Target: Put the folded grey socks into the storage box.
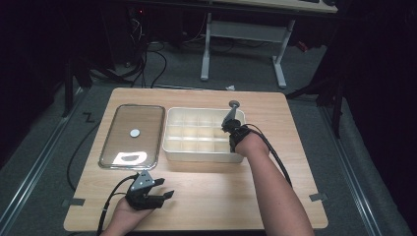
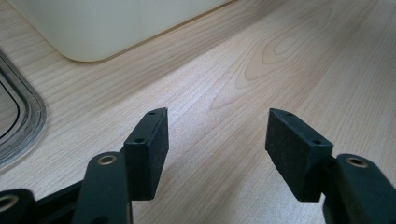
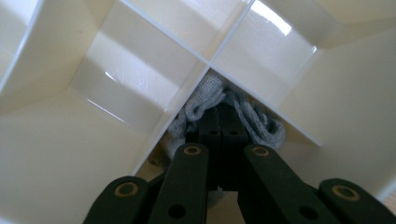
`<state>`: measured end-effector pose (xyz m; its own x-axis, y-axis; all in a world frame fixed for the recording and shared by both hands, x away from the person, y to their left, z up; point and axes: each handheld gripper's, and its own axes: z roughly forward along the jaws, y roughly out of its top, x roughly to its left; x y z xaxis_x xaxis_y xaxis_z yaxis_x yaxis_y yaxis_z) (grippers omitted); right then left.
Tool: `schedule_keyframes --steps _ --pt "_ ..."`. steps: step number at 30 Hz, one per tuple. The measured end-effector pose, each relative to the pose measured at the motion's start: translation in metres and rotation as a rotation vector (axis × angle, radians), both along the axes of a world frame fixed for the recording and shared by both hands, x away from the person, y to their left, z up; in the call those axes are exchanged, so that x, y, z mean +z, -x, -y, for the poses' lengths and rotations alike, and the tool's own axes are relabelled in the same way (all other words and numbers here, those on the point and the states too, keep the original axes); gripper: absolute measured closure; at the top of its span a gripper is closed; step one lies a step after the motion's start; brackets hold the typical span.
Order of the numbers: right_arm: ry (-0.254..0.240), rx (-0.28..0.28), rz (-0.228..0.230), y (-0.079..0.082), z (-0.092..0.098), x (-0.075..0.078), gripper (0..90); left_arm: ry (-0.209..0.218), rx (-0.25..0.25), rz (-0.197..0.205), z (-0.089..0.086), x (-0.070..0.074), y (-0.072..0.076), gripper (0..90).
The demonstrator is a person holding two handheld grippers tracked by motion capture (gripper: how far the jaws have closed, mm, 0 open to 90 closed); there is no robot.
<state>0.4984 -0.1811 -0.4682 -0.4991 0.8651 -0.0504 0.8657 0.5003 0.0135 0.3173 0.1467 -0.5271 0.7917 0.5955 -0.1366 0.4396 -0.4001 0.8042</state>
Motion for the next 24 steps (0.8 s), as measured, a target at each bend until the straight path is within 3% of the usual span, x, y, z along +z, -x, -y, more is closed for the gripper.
schedule_keyframes --steps 5,17,23,24 --pt "0.007 -0.015 -0.014 -0.001 -0.001 -0.001 90.0 0.009 0.002 -0.003 -0.001 0.0 -0.001 40.1" --pt "-0.039 -0.004 0.024 0.005 0.007 0.008 87.5 0.011 0.018 0.002 -0.002 0.001 0.0 39.6" --pt "-0.076 -0.001 0.095 0.012 0.014 0.023 79.7 0.015 0.037 0.003 -0.005 0.001 -0.002 36.3" --pt "-0.114 0.005 0.134 0.017 0.016 0.031 78.7 0.026 0.037 0.005 -0.005 0.003 -0.001 36.0"
